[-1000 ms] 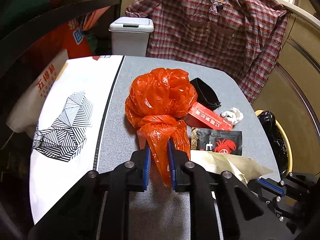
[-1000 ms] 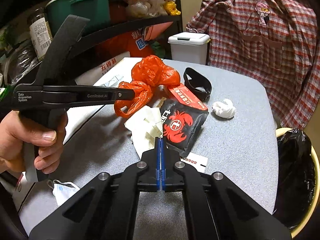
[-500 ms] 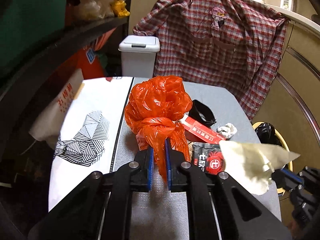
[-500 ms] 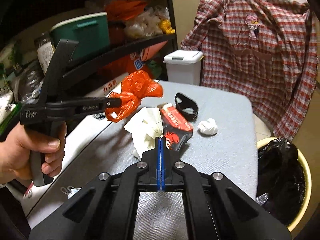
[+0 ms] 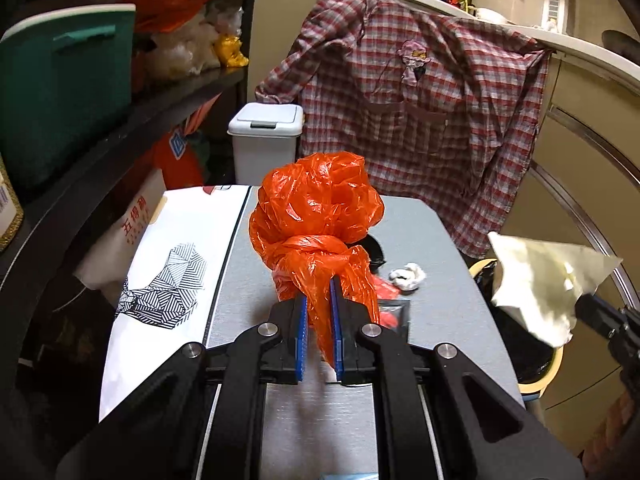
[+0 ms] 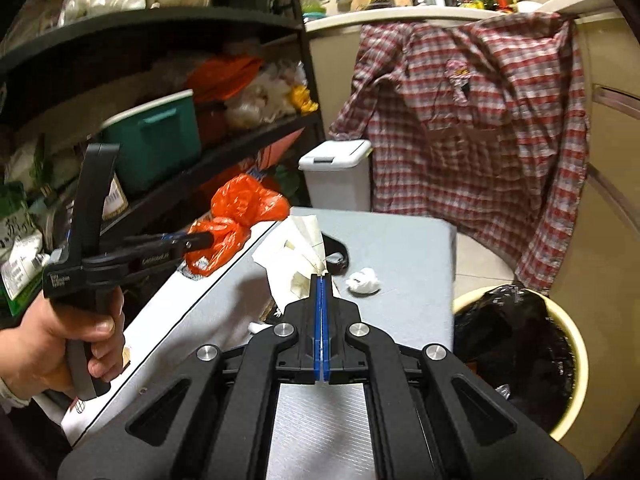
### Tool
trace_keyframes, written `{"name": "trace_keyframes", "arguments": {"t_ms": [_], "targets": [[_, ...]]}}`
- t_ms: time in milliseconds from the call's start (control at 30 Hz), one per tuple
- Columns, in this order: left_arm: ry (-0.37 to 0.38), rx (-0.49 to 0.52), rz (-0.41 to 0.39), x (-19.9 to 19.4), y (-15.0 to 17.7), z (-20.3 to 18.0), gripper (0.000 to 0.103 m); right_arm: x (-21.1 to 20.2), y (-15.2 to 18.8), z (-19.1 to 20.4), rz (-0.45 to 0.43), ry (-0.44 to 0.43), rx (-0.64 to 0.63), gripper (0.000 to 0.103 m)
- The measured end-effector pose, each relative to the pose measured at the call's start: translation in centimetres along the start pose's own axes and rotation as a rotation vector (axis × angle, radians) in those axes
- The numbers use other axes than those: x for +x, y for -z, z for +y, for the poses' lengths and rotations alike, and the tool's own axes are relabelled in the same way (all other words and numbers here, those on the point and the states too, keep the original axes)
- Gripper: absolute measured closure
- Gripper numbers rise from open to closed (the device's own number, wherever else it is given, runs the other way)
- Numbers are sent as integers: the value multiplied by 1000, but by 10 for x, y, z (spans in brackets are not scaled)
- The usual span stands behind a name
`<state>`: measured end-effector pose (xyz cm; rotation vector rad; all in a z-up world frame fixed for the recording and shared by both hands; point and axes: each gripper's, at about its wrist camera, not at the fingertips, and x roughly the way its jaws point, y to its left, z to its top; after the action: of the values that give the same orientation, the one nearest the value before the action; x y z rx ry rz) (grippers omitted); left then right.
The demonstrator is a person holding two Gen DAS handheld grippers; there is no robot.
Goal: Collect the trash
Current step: 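Lift the red bag and paper sheet and carry both over the bin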
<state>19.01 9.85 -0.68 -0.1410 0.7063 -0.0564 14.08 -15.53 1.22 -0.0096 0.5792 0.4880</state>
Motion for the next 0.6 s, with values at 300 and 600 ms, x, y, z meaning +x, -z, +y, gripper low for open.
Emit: {"name": "trace_keyframes", "arguments": {"t_ms": [300, 600], "targets": [[18, 10, -24, -16, 0, -21, 93, -43, -5, -38, -57, 64, 48, 103], [49, 40, -46, -27, 5, -46, 93, -81, -13, -89, -110, 182, 115, 103]]}}
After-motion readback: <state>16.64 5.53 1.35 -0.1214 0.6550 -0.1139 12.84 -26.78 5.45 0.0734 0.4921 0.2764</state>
